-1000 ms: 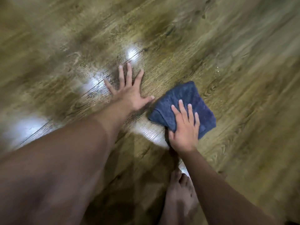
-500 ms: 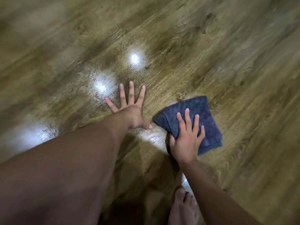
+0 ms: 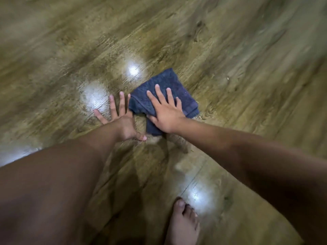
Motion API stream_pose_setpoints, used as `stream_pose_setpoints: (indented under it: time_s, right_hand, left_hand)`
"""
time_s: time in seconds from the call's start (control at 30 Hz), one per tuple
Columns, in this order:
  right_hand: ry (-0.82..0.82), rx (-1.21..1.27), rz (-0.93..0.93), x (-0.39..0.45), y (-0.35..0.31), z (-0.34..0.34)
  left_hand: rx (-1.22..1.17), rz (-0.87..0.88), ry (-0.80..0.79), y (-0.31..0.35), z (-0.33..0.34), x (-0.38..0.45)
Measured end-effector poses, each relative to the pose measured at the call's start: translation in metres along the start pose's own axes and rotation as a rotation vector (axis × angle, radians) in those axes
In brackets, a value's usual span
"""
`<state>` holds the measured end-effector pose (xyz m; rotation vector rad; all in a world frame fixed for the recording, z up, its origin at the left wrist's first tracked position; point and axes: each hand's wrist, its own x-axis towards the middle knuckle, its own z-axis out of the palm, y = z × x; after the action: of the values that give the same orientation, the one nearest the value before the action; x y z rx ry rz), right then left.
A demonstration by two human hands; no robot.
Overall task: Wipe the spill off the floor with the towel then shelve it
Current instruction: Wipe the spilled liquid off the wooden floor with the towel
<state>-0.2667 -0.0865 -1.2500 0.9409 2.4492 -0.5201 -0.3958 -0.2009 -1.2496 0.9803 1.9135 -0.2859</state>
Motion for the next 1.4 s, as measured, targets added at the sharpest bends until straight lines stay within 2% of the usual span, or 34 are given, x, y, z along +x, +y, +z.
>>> stream_pose_setpoints:
  time_s: [0.1, 0.17, 0.33, 0.43, 0.6, 0.77, 0.87, 1.07, 1.4]
  right_hand:
    - [-0.079, -0.049, -0.041, -0.001, 0.007, -0.016]
    - [-0.054, -0.022, -0.042, -0.002, 0.004, -0.008]
    - [0.213, -0.038, 0.032, -0.005, -0.008, 0.029]
    - [0.28, -0.027, 0.007, -0.014, 0.001, 0.038]
    - [0.315, -0.075, -0.07, -0.075, 0.064, 0.07]
    - [0.286, -0.046, 0.038, -0.172, 0.151, 0.107]
    - [0.282, -0.028, 0.103, -0.186, 0.164, 0.111]
    - [0.288, -0.018, 0.083, -0.138, 0.128, 0.088]
    - [0.246, -0.085, -0.096, 0.019, 0.005, 0.012]
  left_hand:
    - [-0.011, -0.003, -0.002, 0.002, -0.002, -0.003]
    - [-0.01, -0.009, -0.007, 0.002, -0.002, -0.003]
    - [-0.014, 0.005, 0.002, 0.002, -0.003, -0.003]
    - [-0.029, 0.007, 0.019, 0.003, -0.001, -0.005]
    - [-0.047, 0.01, 0.034, 0.005, -0.002, -0.009]
    - [-0.071, 0.028, 0.031, 0.003, 0.0, -0.008]
    - [-0.06, 0.024, 0.032, 0.002, 0.001, -0.005]
    - [-0.052, 0.015, 0.035, 0.003, 0.001, -0.003]
    - [-0.001, -0.019, 0.057, 0.007, 0.004, -0.003]
